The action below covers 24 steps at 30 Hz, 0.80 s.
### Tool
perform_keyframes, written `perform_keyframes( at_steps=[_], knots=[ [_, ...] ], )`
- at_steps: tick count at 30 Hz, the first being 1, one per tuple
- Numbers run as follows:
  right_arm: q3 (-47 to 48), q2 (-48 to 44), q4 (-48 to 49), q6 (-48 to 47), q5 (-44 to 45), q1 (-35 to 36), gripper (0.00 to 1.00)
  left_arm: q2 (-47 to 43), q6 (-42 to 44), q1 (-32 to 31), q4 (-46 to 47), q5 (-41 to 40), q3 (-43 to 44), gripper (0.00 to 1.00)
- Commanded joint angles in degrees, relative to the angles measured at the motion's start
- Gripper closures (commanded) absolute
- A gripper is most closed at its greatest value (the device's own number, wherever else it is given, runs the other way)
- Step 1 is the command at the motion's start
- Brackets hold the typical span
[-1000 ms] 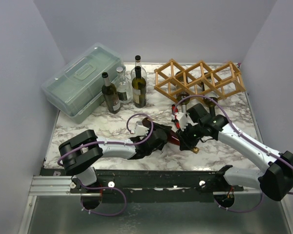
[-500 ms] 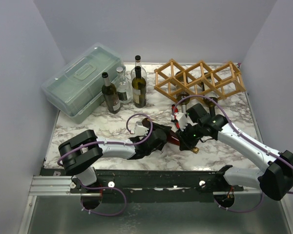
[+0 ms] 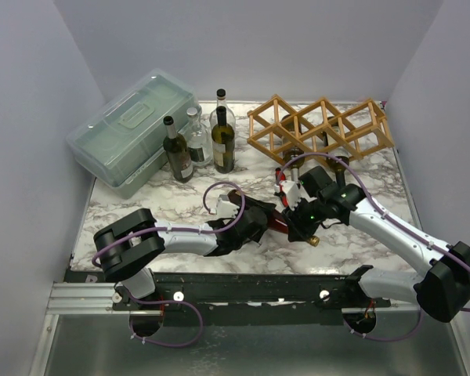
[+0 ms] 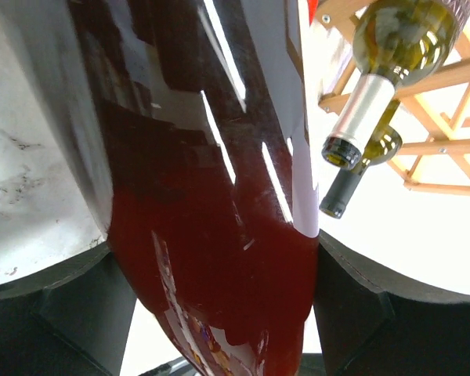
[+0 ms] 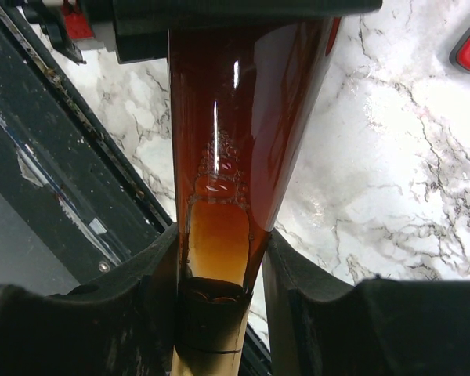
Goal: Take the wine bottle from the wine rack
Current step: Place the wine bottle at the center of the board.
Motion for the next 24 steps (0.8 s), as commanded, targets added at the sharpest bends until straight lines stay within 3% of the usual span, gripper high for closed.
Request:
perform_keyframes(
  at_steps=[1,16,24],
  knots=[
    [5.00,-1.54,8.66,-4.87,-10.63,2.22,1.00,-0.27,8.20,-1.41,2.73,4.32,-0.53,0.19],
    [5.63,-1.60,8.90,-4.69,-9.12,2.25,1.00,-0.95,8.61,-1.49,2.88,5.83,-1.26,0.11],
    [7.20,-2.00,8.22,-5.63,-5.71,2.27,1.00,-7.39,13.14,-1.52,2.87,4.73,-6.51,0.07]
  ],
)
